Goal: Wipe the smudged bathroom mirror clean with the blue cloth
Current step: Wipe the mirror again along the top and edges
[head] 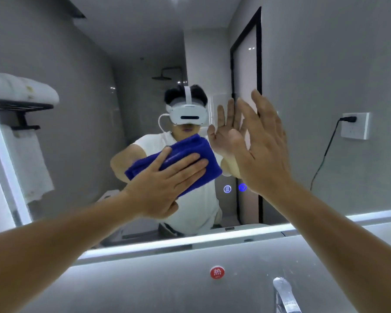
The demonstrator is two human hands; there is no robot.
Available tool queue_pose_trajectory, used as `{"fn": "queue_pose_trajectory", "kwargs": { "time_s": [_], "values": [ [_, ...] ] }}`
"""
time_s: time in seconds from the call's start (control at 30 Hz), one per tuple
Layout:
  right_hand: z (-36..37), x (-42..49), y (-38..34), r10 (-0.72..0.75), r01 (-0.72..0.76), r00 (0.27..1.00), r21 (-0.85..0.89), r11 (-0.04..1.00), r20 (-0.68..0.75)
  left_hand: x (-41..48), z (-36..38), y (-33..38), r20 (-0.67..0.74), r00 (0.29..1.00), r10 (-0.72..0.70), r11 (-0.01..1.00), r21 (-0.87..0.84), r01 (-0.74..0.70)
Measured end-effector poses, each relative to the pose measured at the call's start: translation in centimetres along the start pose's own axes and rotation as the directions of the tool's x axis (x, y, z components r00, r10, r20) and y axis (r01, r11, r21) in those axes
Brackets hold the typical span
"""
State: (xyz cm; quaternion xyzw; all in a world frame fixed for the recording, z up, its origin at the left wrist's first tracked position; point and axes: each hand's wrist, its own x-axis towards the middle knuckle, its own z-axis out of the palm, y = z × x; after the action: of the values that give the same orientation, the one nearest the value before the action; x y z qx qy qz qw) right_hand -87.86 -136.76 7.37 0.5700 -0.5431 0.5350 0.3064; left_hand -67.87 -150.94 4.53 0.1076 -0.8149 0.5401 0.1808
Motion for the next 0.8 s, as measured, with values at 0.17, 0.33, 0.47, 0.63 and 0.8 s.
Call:
{"fn": "queue_pose_trajectory", "kwargs": {
  "time_s": [0.17,0.33,0.47,0.63,0.8],
  "values": [
    [-0.7,1.3,0.8,0.001,-0.001,1.0,0.0,1.0,-0.026,4.1,-2.5,-9.8,0.049,0.99,0.133,0.98,0.142,-0.139],
    [-0.2,4.9,-0.3,-0.065,0.067,0.994,0.015,0.998,-0.082,8.6,-5.2,-12.7,-0.129,0.902,-0.413,0.902,0.079,0.424],
    [-0.7,8.5,-0.9,-0.082,0.083,0.989,0.003,0.997,-0.122,6.7,-3.1,-5.8,-0.098,0.943,-0.318,0.948,-0.002,0.319],
    [-1.0,12.4,-1.3,-0.168,0.16,0.976,-0.07,0.985,-0.139,6.8,-4.2,-12.7,-0.035,0.996,0.086,0.988,0.128,-0.081],
    [-1.5,15.9,-2.1,-0.195,0.185,0.959,-0.065,0.981,-0.206,12.3,-8.3,-20.8,-0.163,0.834,-0.527,0.845,0.005,0.534]
  ]
}}
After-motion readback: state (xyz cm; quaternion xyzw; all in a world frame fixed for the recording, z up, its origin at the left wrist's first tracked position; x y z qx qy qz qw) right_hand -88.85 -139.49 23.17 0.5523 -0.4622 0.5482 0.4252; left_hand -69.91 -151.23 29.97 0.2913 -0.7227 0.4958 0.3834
